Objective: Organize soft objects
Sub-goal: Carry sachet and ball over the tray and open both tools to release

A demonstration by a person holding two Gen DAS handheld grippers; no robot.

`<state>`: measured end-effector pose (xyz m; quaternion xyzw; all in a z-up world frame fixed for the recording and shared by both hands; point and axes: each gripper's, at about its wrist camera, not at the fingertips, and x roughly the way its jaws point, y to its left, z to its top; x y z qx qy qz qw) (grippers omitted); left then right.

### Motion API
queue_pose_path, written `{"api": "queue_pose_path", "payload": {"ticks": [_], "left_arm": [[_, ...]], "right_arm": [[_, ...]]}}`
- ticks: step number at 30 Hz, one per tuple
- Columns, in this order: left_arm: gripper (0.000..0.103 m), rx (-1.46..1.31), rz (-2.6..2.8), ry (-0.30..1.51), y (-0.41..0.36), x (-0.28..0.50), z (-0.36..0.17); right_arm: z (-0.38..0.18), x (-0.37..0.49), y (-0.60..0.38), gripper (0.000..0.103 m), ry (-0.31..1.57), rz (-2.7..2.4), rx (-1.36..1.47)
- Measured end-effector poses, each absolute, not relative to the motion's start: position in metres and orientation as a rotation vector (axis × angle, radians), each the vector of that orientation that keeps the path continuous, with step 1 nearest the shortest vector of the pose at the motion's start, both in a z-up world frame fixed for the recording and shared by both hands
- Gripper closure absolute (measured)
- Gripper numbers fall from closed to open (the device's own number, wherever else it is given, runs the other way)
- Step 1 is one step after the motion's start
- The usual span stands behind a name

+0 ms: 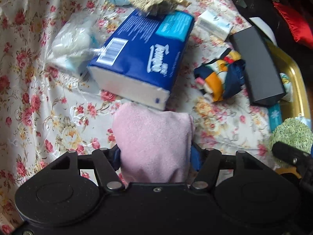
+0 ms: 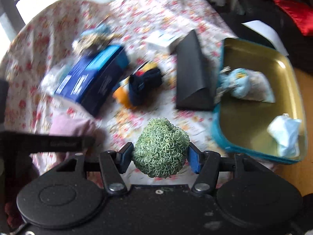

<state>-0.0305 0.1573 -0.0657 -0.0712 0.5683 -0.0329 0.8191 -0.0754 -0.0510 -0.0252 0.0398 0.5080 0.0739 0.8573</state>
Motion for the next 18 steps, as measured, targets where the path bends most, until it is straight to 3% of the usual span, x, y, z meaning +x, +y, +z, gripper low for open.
{"api": "queue_pose_path", "payload": {"ticks": [10,18], "left_arm": [[0.043,-0.092,-0.285,1.091,0.089,0.004,0.003],[0.043,-0.022,-0.429,1.052,0.003,0.047,0.019]], "right_arm": [[-0.002,-0.071,-0.144,0.045,1.009,-0.105,0.221],[-0.007,-0.066,-0.192,0.045,1.018,-0.259,0.252]]}}
